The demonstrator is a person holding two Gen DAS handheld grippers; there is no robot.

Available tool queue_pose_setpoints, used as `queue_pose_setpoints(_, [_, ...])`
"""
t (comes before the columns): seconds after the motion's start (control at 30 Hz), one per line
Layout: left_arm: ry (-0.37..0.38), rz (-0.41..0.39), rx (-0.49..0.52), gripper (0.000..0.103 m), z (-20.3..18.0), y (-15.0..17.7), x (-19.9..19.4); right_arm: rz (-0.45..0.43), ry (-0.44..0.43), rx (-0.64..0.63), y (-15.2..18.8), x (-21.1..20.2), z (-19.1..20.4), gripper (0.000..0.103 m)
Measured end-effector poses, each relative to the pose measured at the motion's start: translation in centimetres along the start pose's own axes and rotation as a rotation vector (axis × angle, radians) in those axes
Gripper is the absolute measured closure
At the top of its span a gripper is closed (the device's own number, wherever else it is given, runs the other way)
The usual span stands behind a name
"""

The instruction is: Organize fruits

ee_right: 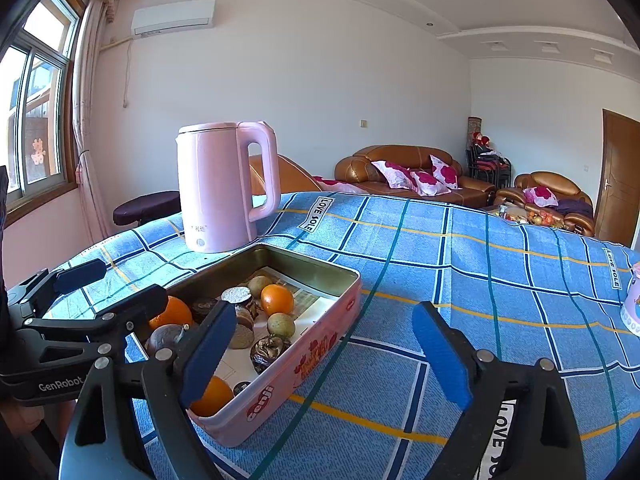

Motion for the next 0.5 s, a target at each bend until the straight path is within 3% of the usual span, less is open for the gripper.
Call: queue_pose_setpoints(0.5, [-0.026, -0.013, -0.002, 0.002, 0.01, -0.14, -0.16, -0.001, 0.002, 0.002, 0.03, -0.02, -0.15, 0.010])
Point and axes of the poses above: each gripper's, at about its wrist camera, not at the fingertips, and x roughly the way its jaws point, z to its left, y to its underside, the point moved 3 cm from there along x, roughly the way its jaws point, and after that the axes turned 3 degrees about z, right-handed, at the moved point
